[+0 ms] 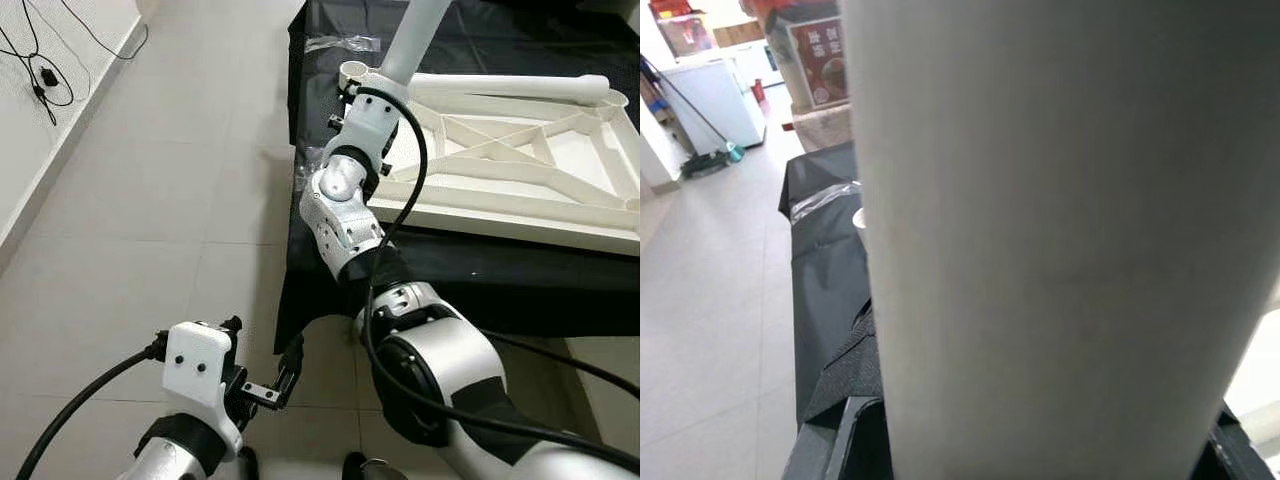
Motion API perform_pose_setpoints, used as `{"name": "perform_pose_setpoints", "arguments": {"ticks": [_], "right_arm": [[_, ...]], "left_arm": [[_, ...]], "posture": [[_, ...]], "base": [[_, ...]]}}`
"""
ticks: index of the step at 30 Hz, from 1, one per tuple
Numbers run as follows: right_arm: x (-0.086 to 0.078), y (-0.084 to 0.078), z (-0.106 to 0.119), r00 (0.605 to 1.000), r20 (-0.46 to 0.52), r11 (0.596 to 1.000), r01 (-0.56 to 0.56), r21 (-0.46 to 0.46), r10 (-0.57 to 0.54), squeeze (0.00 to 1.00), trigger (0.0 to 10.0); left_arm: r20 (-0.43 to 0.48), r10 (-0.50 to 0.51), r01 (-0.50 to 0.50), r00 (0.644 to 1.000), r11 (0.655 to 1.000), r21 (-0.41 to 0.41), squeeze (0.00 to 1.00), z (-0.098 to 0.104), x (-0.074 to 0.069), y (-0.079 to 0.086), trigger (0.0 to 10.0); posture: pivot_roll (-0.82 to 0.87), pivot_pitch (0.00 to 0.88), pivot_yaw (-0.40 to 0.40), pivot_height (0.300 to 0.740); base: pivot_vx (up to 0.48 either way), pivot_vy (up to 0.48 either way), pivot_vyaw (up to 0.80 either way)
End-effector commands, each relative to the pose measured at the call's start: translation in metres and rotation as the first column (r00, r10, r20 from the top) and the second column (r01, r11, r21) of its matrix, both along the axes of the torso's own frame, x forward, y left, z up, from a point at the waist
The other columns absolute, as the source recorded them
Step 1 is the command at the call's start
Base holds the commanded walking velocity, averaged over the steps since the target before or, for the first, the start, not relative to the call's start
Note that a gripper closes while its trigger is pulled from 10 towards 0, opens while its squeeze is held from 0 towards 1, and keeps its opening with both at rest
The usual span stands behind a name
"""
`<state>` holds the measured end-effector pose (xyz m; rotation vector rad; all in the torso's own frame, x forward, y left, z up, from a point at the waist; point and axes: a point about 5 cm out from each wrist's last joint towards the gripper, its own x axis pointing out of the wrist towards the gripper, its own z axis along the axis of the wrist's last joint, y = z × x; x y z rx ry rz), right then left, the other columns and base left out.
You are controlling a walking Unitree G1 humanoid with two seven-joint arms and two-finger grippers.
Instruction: Building children table
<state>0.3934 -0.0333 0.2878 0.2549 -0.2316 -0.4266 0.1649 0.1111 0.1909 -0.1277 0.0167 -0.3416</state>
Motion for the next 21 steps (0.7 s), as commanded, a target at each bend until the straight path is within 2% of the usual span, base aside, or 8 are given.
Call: {"name": "perform_pose_setpoints", "arguments": {"ticks": [1, 5, 12, 16, 21], "right_arm": [[0.001, -0.009, -0.058, 0.974, -0.224, 1.000, 0.015, -0.015, -0.018, 0.00, 10.0], [0.000, -0.002, -0.057, 0.977, -0.208, 0.999, -0.047, -0.004, 0.045, 0.00, 10.0], [0.002, -0.005, -0.052, 0.982, -0.183, 0.998, -0.061, -0.025, 0.056, 0.00, 10.0], [0.002, -0.009, -0.050, 0.984, -0.179, 1.000, -0.026, -0.016, 0.023, 0.00, 10.0], [0.000, -0.003, -0.052, 0.985, -0.160, 0.997, -0.071, -0.036, 0.064, 0.00, 10.0]], "left_arm": [[-0.018, -0.007, 0.007, 1.000, 1.000, -0.002, 0.00, -0.004, 0.001, -0.001, 10.0], [-0.015, -0.002, 0.002, 1.000, 1.000, 0.001, 0.00, -0.005, 0.002, 0.001, 10.0], [-0.001, -0.015, 0.015, 1.000, 1.000, -0.010, 0.00, -0.005, 0.007, -0.004, 10.0], [0.008, -0.021, 0.021, 1.000, 1.000, -0.004, 0.00, -0.004, 0.010, -0.003, 10.0], [0.017, -0.019, 0.019, 1.000, 1.000, 0.000, 0.00, -0.003, 0.013, -0.002, 10.0]], "posture": [[0.12, 0.317, -0.046, 0.740], [0.10, 0.306, -0.041, 0.740], [0.09, 0.297, -0.041, 0.740], [0.07, 0.290, -0.027, 0.740], [0.09, 0.280, -0.043, 0.740]], "base": [[0.000, 0.000, 0.00], [0.000, 0.000, 0.00], [0.000, 0.000, 0.00], [0.000, 0.000, 0.00], [0.000, 0.000, 0.00]]}}
